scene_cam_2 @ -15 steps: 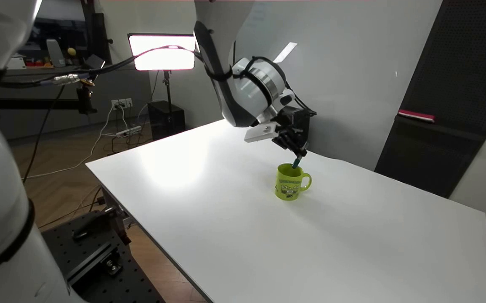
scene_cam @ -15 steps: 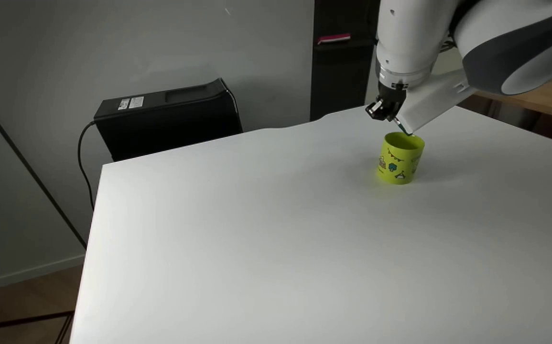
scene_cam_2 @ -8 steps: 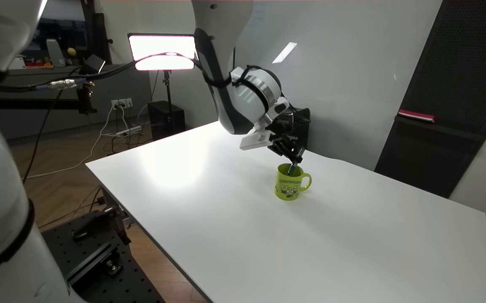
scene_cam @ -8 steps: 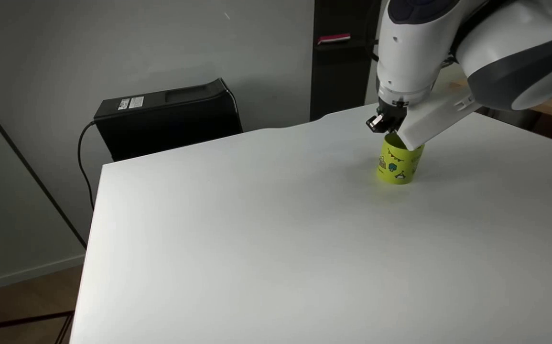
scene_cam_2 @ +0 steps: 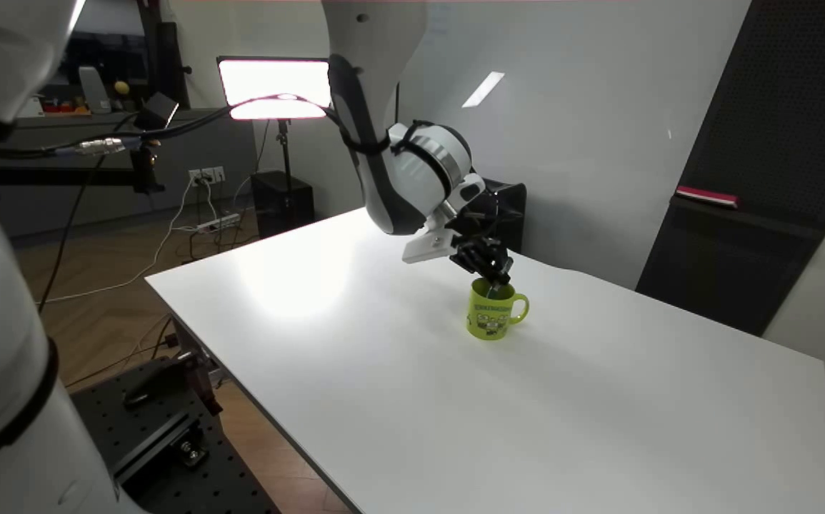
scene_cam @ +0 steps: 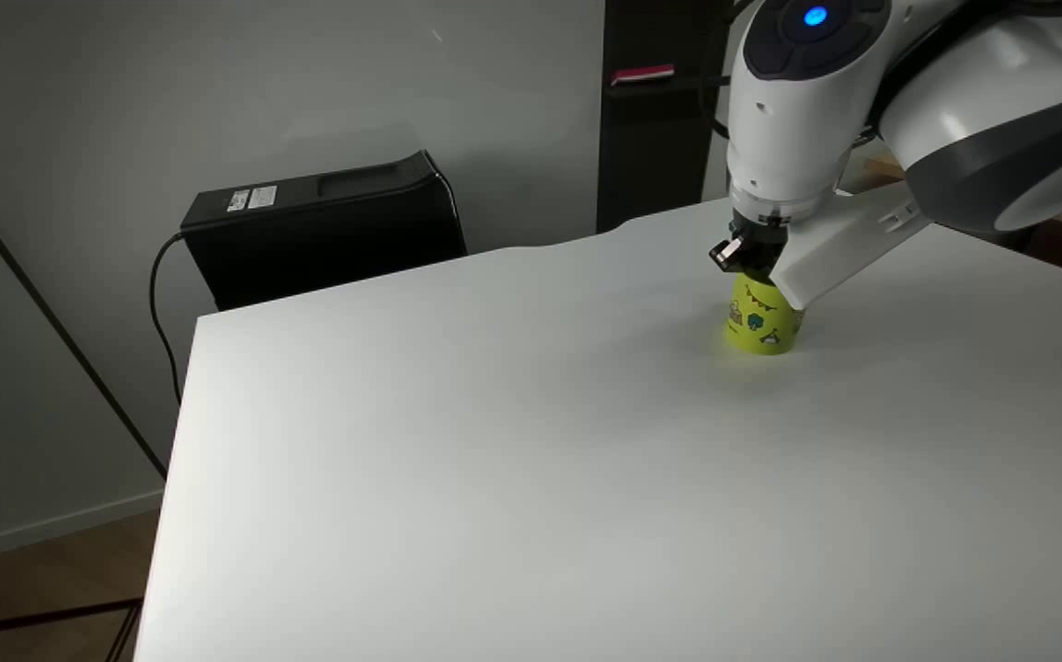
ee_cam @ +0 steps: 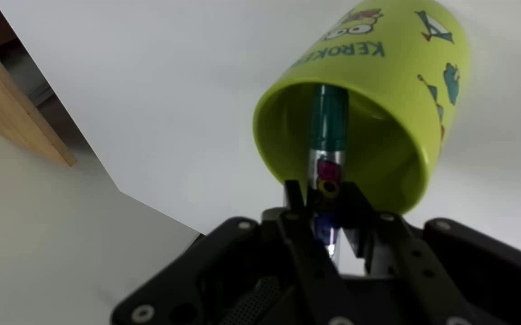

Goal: Put the marker in the mug

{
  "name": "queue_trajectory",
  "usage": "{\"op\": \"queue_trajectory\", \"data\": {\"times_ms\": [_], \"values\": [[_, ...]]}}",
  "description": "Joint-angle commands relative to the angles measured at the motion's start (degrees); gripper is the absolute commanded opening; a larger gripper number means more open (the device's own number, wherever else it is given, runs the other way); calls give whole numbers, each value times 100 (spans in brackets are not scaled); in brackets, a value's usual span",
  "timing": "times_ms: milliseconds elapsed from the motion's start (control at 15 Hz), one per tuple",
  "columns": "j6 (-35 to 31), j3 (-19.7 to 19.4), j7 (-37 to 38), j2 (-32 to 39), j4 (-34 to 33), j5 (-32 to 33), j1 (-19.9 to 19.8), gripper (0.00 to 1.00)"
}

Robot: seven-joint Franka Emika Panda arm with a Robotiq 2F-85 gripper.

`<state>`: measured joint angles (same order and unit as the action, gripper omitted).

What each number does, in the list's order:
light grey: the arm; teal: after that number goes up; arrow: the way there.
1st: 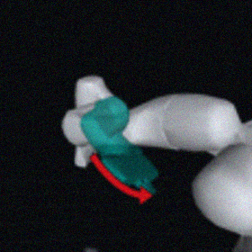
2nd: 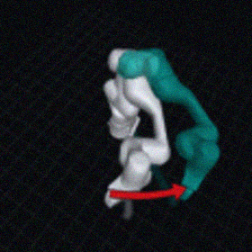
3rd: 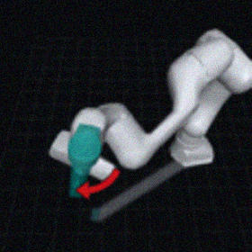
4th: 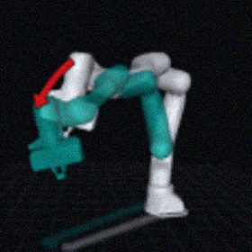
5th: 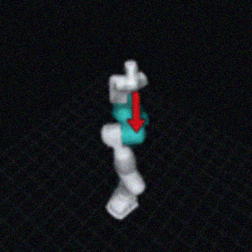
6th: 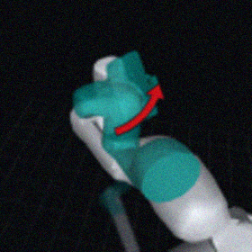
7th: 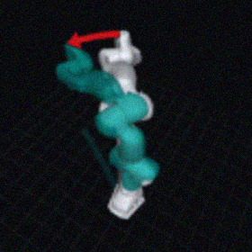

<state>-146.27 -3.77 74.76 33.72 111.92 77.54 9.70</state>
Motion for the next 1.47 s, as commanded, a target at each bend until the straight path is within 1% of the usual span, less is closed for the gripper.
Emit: {"op": "queue_trajectory", "data": {"times_ms": [0, 267, 400, 533, 667, 800, 933, 1000, 1133, 1267, 1400], "values": [[186, 172, 11, -40, 38, 31, -137, 59], [443, 263, -272, -146, -45, -104, -197, 87], [549, 305, -410, -270, -93, -165, -221, 98], [629, 358, -628, -409, -147, -301, -243, 100], [684, 450, -1034, -611, -159, -622, -296, 100], [614, 625, -1798, -876, -62, -1382, -430, 100], [822, 719, -2429, -1113, -18, -2239, -421, 100], [1097, 720, -2592, -1224, -24, -2622, -340, 100], [1718, 685, -2721, -1395, -81, -3170, -142, 100], [2482, 632, -2384, -1495, -191, -3490, 100, 100], [3053, 662, -2135, -1593, -210, -3742, 254, 100]]}}
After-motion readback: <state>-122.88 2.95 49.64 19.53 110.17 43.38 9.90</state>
